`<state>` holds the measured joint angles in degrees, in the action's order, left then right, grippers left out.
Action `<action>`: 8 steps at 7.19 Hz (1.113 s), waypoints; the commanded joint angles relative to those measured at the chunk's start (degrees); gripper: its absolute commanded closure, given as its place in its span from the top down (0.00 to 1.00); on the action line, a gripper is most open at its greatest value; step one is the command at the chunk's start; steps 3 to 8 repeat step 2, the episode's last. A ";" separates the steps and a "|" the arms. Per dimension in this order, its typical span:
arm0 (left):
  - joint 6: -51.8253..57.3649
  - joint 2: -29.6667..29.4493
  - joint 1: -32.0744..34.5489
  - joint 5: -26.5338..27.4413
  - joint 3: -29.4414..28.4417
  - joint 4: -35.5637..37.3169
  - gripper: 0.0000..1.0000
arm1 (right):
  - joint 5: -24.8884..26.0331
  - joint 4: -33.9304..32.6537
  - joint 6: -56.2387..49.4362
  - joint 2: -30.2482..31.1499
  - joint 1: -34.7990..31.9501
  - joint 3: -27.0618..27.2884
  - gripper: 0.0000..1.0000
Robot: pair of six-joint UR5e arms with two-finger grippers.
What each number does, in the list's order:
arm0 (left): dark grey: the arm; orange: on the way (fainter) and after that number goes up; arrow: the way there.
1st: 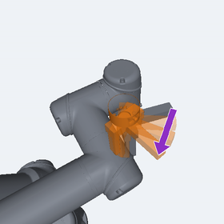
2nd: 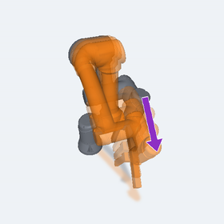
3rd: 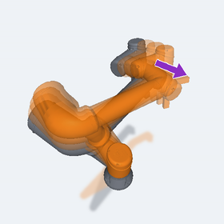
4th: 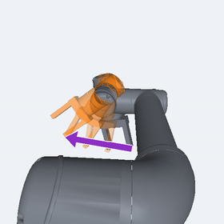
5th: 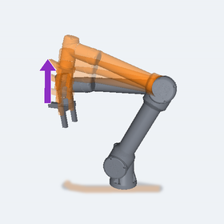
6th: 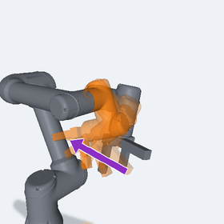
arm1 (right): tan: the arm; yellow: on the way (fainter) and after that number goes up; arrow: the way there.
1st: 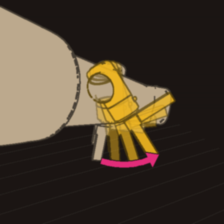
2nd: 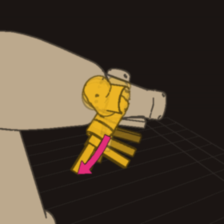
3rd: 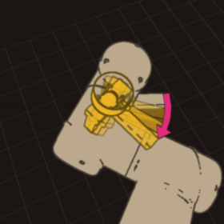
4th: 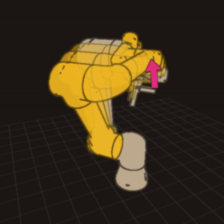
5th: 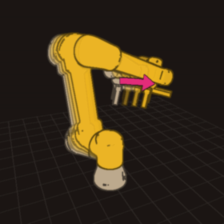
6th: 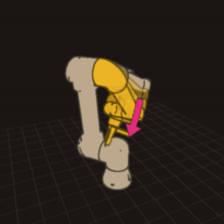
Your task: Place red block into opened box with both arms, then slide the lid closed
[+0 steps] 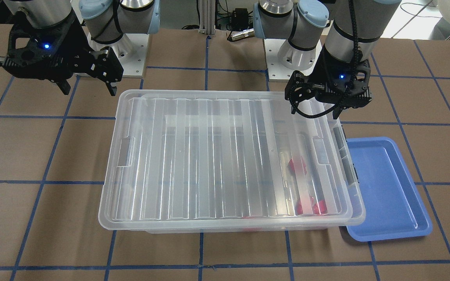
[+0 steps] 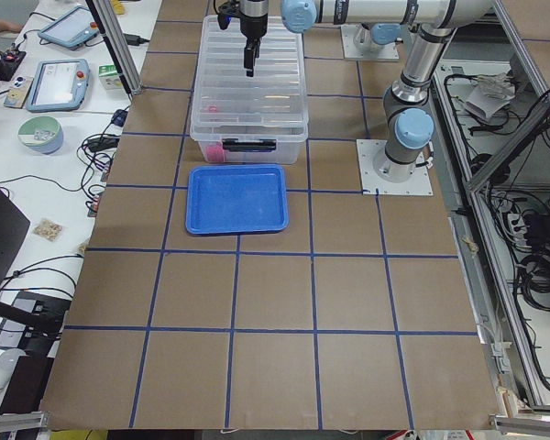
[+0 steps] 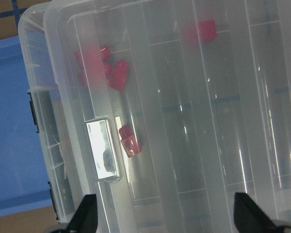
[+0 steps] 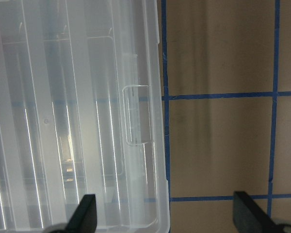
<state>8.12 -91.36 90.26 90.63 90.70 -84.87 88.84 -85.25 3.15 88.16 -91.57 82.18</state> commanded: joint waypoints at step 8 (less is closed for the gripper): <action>-0.04 -0.13 0.01 -0.01 -0.08 0.06 1.00 | 0.20 0.08 0.01 0.00 -0.01 0.00 1.00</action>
